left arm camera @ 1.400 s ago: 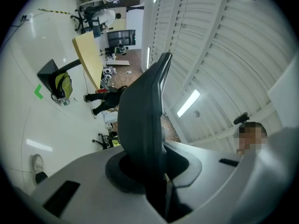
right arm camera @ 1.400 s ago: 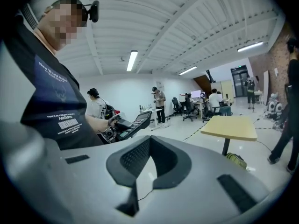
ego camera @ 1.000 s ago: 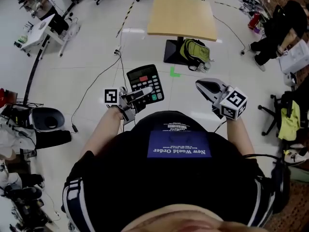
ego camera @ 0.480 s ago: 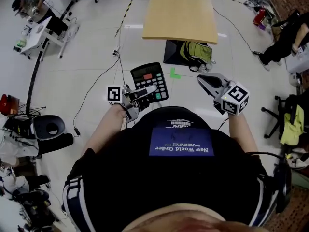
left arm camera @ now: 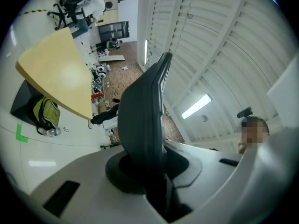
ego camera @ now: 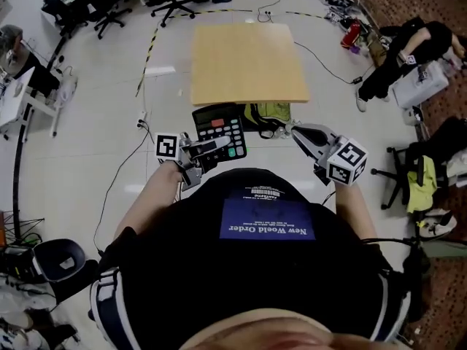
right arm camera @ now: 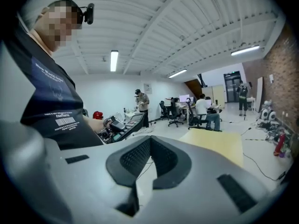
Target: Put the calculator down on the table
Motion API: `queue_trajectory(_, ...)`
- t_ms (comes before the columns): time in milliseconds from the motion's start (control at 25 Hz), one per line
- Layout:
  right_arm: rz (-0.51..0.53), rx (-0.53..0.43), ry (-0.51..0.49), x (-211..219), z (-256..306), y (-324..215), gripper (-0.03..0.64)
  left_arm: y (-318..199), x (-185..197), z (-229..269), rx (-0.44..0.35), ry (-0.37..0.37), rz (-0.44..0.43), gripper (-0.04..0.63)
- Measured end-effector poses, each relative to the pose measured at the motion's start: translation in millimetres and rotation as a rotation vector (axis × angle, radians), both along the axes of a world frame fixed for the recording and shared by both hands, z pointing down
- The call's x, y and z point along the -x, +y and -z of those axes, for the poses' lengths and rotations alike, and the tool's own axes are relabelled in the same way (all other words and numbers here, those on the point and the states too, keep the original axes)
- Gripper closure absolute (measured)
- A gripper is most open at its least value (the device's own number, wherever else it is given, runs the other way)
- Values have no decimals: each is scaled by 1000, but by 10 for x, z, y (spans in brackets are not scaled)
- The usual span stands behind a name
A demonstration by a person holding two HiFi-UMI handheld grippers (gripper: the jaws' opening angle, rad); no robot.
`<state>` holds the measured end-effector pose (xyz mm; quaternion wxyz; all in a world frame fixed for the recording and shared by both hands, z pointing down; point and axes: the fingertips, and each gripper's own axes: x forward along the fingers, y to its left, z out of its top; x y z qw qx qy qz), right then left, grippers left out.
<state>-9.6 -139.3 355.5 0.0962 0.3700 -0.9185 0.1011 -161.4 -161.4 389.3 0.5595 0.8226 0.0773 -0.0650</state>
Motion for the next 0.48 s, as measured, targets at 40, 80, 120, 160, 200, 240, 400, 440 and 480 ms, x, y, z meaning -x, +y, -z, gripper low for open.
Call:
queue_trajectory(40, -15, 9, -8, -25, -5, -199, 629, -202, -17, -20, 5, -6, -11, 508)
queue_trajectory(80, -30, 19, -23, -43, -8, -385, 629, -392, -30, -50, 12, -14, -18, 508)
queue_trajectory(120, -41, 28, -38, -31, -3, -524, 630, -545, -19, -83, 17, -23, -24, 508)
queue_trajectory(160, -50, 33, -48, 22, 10, -601, 630, -646, 26, -109, 19, -31, -32, 508)
queue_trajectory(200, -57, 34, -47, 103, 24, -629, 629, -703, 91, -122, 20, -34, -43, 508)
queue_trajectory(240, -64, 35, -39, 187, 26, -639, 630, -735, 157, -126, 23, -32, -54, 508)
queue_trajectory(400, -72, 69, -28, 216, -110, -820, 630, -910, 158, -224, 65, -21, -69, 508)
queue_trajectory(440, -70, 76, -29, 146, -139, -890, 629, -968, 100, -262, 76, -25, -66, 508)
queue_trajectory(480, -68, 80, -30, 69, -153, -958, 630, -1023, 39, -300, 84, -34, -62, 508)
